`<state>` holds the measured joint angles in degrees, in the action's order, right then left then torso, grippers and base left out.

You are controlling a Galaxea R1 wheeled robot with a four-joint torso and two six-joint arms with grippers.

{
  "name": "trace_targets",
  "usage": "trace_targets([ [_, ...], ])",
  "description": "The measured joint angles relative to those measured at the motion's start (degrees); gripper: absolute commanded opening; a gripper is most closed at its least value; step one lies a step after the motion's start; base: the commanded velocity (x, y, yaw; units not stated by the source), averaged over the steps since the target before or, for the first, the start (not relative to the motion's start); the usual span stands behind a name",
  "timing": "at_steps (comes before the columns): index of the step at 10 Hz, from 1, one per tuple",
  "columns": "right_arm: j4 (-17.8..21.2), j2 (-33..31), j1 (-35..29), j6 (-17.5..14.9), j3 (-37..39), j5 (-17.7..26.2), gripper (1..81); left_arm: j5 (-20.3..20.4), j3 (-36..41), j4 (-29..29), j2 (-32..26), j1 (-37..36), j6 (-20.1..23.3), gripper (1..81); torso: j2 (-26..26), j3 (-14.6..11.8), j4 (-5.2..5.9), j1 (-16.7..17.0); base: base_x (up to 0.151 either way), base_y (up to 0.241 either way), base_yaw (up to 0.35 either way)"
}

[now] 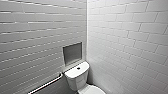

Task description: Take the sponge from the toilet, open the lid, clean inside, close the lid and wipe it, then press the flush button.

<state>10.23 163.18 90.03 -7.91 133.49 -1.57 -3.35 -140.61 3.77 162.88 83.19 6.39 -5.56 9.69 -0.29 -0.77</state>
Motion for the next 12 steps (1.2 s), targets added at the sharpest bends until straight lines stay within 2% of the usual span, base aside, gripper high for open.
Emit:
trace_targets([
  [5,0.0,0.0,0.32,0.0,0.06,-0.11,1.0,0.0,0.0,-0.02,0.0,0.0,0.0,81.1,0.0,0.0,0.0,0.0,0.0,0.0,0.0],
  [12,0.0,0.55,0.63,-0.02,1.1,-0.21,1.0,0.09,0.06,-0.11,0.0,0.3,0.02,81.1,-0.05,-0.02,0.0,0.11,0.08,0.0,0.0],
])
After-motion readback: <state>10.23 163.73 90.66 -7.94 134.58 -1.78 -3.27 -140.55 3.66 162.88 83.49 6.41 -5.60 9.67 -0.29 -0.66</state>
